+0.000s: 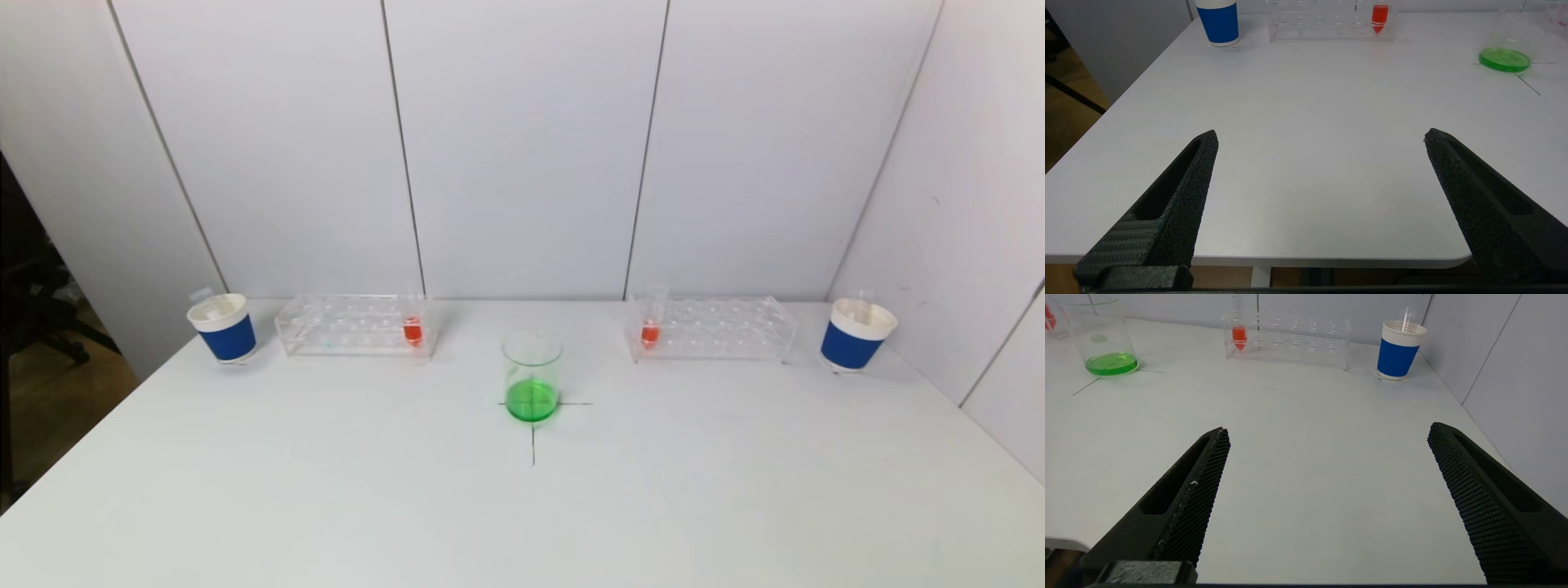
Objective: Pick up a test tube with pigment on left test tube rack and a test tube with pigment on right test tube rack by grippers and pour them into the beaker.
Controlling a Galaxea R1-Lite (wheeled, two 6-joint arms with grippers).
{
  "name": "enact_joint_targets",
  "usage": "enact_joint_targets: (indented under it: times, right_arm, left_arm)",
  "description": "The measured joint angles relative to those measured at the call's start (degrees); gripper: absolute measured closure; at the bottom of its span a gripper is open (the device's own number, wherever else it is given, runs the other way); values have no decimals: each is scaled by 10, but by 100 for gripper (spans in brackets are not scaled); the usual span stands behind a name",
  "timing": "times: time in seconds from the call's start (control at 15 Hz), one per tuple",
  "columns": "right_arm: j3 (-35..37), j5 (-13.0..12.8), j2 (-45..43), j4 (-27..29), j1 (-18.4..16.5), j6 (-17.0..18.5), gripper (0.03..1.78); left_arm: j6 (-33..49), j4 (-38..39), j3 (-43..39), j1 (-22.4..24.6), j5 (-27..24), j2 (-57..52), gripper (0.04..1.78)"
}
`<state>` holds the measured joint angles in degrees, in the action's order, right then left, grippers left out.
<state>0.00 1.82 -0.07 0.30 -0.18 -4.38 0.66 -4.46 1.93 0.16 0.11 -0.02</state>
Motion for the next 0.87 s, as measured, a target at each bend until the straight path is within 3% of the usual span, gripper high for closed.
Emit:
enact_joint_targets:
  times: [0.87]
  right_arm:
    - [0, -3, 0, 0, 0, 7, 5]
  left_arm:
    - [0, 0, 0, 0, 0, 0, 6]
